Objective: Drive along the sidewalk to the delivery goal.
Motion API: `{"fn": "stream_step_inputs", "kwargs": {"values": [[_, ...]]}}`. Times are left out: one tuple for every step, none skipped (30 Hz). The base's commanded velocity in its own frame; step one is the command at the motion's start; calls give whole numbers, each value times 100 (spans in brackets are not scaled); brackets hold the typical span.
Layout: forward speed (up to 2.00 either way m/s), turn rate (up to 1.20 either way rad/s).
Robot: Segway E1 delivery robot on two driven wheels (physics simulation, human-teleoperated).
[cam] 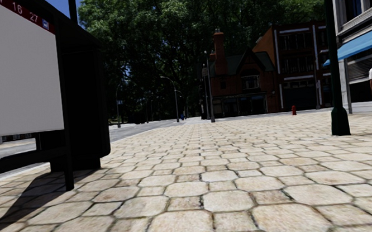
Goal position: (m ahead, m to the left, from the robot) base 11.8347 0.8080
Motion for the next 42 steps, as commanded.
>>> {"fn": "stream_step_inputs", "kwargs": {"values": [[200,20],[200,20],[200,20],[200,20],[200,20],[200,20],[200,20],[200,20],[200,20],[200,20],[200,20],[200,20],[200,20],[200,20],[200,20],[200,20],[200,20],[200,20],[200,20],[200,21],[200,21],[200,23],[200,23],[200,23],[200,25],[200,27],[200,28],[200,28],[200,28],[200,28],[200,28],[200,28],[200,28],[200,19],[200,19],[200,8],[200,0],[200,0],[200,0],[200,0],[200,0],[200,0]]}}
